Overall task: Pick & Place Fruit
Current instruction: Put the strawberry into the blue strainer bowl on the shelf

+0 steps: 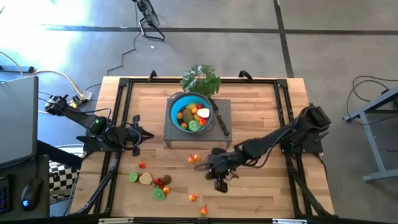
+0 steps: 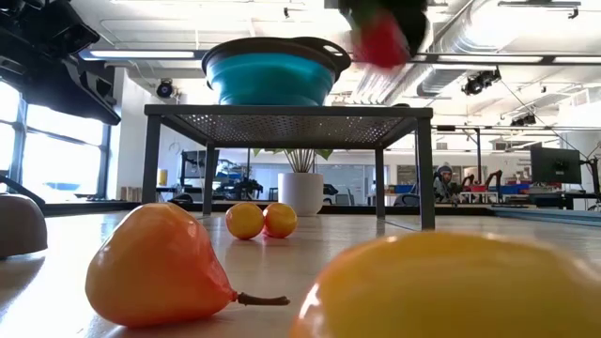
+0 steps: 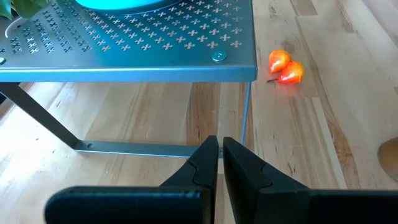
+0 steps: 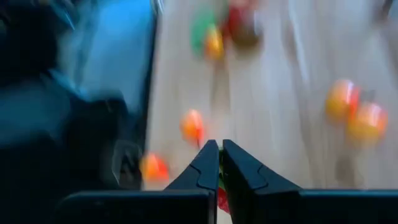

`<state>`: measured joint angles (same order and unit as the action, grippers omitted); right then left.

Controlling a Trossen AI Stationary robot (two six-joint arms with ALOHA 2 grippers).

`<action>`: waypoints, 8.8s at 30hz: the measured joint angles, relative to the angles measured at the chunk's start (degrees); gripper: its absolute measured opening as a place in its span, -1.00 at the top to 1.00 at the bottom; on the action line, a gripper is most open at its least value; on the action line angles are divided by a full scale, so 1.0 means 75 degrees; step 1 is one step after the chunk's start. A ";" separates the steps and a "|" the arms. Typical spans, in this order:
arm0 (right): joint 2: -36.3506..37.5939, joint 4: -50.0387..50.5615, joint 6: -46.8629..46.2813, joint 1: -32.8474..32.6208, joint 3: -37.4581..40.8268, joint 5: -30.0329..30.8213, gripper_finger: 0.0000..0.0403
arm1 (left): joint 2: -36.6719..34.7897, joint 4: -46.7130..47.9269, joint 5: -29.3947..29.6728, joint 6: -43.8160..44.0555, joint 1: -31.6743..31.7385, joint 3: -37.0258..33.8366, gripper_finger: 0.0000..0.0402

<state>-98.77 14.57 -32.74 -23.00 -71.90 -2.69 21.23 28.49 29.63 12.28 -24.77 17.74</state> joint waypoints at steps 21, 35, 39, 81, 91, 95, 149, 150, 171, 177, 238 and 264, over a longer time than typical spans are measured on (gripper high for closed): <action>0.1133 -0.3203 0.3382 0.1472 -0.0006 0.3844 0.98 | 0.0002 -0.0006 0.0003 -0.0001 0.0000 0.0000 0.89; 0.0429 -0.3233 0.2906 0.2119 -0.0006 0.4171 0.98 | 0.0000 -0.0005 0.0003 -0.0001 0.0000 0.0000 0.89; 0.0424 -0.3228 0.2962 0.2138 -0.0006 0.4171 0.86 | 0.0000 -0.0003 0.0003 -0.0001 0.0000 0.0000 0.89; 0.2895 0.0403 0.2593 -0.0495 0.0349 0.4126 0.97 | 0.0003 -0.0006 0.0000 -0.0001 0.0000 0.0000 0.89; 0.2898 -0.4353 0.3315 0.0172 0.3495 0.2724 0.99 | 0.0003 -0.0003 -0.0004 0.0095 0.0000 0.0000 0.89; 0.3161 -0.5181 0.3346 0.0519 0.4447 0.2282 0.99 | 0.0003 0.0003 -0.0038 0.0424 0.0000 0.0000 0.89; 0.7980 -0.5631 0.3821 0.5018 0.8291 -0.0871 0.99 | 0.5284 0.4286 -0.4216 0.7687 -0.0491 0.4611 0.89; 0.7980 -0.5720 0.3925 0.5018 0.8291 -0.0907 0.99 | 0.5343 0.4323 -0.4258 0.7881 -0.0684 0.4613 0.89; 0.7980 -0.6178 0.3566 0.5018 0.8291 -0.1465 0.99 | 0.5403 0.4936 -0.1470 1.3626 -0.4704 0.4366 0.89; 0.7978 -0.6143 0.3572 0.5018 0.8291 -0.1465 0.99 | 0.5403 0.5093 -0.1469 1.3667 -0.4701 0.4363 0.89; 0.7978 -0.6027 0.3944 0.5018 0.8288 -0.1436 0.99 | 0.7939 0.3319 -0.1306 1.6159 -0.4695 0.3372 -0.51; 0.7978 -0.6001 0.3971 0.5017 0.8285 -0.1436 0.99 | 0.8865 0.2975 -0.0638 1.6400 -0.4692 0.3372 -0.51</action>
<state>-38.94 -30.44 -2.96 14.63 -9.76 -13.46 87.72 50.80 24.84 135.28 -59.96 43.03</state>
